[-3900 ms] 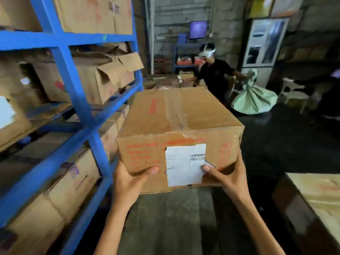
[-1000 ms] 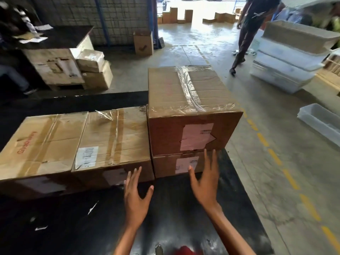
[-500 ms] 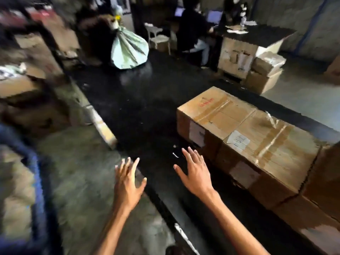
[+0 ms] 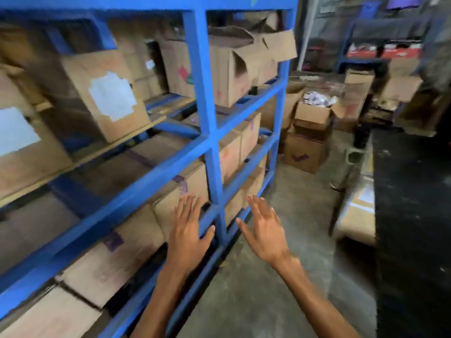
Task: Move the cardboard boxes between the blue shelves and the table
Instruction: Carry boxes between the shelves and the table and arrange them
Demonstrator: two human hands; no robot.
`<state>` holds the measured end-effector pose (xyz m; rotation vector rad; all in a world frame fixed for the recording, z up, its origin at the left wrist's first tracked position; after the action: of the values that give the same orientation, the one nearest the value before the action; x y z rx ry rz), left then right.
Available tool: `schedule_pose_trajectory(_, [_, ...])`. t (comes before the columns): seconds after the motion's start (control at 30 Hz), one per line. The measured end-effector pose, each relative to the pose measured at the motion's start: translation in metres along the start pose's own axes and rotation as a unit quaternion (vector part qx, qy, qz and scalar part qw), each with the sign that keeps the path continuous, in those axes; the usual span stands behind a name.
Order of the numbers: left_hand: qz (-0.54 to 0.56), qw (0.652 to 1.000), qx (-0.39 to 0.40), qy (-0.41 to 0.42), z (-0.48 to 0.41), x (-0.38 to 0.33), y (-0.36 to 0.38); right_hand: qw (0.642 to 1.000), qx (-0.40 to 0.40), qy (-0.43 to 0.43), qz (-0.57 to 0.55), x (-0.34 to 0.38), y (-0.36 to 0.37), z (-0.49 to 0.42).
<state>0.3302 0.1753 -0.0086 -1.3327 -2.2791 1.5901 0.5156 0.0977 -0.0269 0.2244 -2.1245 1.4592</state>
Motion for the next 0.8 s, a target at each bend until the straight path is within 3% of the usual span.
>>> schedule_pose_trajectory(0.2, [-0.094,0.985,-0.088,-0.113,0.021,0.088,-0.098,0.981,0.068,-0.178,-0.033,0.135,0.068,-0.065])
schedule_pose_trajectory(0.4, [-0.081,0.954,-0.175,-0.228,0.040,0.155,-0.172,0.947,0.125,-0.288,-0.067,0.251,0.105,-0.099])
schedule_pose_trajectory(0.6, [-0.021,0.898,-0.300,-0.319,0.048,0.227,-0.244,0.919,0.190,-0.322,-0.128,0.348,0.143,-0.144])
schedule_pose_trajectory(0.8, [-0.001,0.858,-0.407,-0.313,0.023,0.290,-0.313,0.909,0.250,-0.279,-0.184,0.436,0.169,-0.200])
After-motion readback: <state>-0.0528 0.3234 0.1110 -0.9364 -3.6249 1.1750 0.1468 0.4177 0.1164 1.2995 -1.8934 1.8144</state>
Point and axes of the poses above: each hand's wrist, its own z-axis away from the middle knuckle, its own y-axis out of the palm, x = y × z, the point moved 8 cm from there along -z, towards the middle knuckle
